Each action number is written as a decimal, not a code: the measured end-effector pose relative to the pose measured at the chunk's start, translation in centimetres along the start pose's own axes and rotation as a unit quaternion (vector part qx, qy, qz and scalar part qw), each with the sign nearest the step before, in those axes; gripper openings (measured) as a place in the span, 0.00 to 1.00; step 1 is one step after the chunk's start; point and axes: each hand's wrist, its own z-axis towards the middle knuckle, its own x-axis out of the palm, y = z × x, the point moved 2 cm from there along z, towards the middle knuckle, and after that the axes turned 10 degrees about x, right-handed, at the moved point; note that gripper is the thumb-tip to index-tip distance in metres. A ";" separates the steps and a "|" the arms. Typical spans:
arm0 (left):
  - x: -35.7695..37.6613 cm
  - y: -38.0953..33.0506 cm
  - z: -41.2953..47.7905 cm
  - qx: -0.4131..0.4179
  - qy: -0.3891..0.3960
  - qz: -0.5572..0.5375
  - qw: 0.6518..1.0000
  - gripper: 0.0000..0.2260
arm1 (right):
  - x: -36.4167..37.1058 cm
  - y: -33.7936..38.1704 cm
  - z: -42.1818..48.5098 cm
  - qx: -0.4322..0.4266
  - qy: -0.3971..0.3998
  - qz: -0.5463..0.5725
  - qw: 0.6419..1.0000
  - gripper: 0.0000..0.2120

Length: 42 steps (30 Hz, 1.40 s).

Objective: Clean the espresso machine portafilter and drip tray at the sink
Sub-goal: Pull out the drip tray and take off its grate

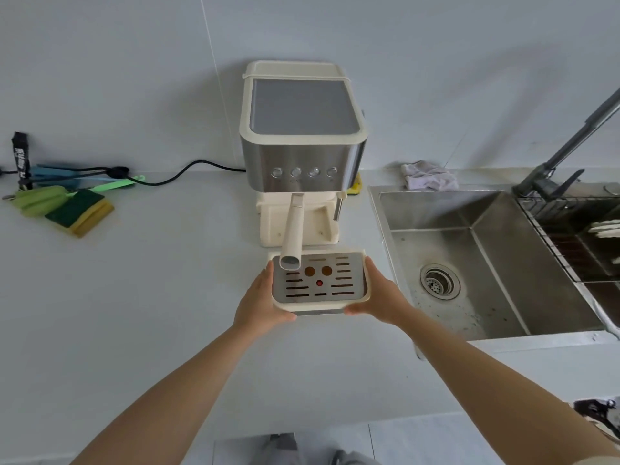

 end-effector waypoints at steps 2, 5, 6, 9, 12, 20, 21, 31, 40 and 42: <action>0.9 -0.9 -1.1 0.004 -0.008 -0.007 1.000 0.47 | -0.1 -1.1 -0.9 -0.001 0.008 0.000 1.000 0.41; 2.7 -2.0 -3.1 -0.008 -0.019 -0.017 1.000 0.46 | -0.2 -2.9 -2.5 -0.007 0.024 -0.007 1.000 0.40; 3.3 -2.3 -3.8 -0.014 -0.020 -0.018 1.000 0.46 | -0.2 -3.5 -3.0 -0.006 0.028 -0.011 1.000 0.40; 4.9 -3.0 -5.5 -0.032 -0.015 -0.008 0.999 0.47 | 0.0 -5.4 -4.4 0.001 0.036 -0.021 0.999 0.42; 6.2 -3.5 -6.9 -0.030 -0.010 0.006 0.999 0.47 | 0.2 -6.7 -5.4 0.002 0.050 -0.027 0.998 0.43; 6.8 -3.8 -7.9 -0.022 0.009 0.040 0.999 0.48 | 0.6 -7.3 -6.4 -0.007 0.054 -0.040 0.998 0.42; 6.7 -3.8 -7.8 -0.028 0.020 0.048 0.998 0.48 | 0.5 -7.2 -6.3 -0.006 0.054 -0.050 0.997 0.43; 5.7 -5.5 -5.0 0.079 0.096 0.193 0.973 0.38 | -0.1 -4.7 -5.5 -0.060 0.067 -0.242 0.966 0.36; 7.1 -5.9 -4.1 0.142 0.142 0.244 0.949 0.30 | 0.7 -3.7 -4.0 -0.088 0.121 -0.347 0.926 0.33; 7.0 -5.7 -4.1 0.139 0.141 0.240 0.950 0.30 | 0.7 -3.6 -3.8 -0.094 0.125 -0.366 0.917 0.32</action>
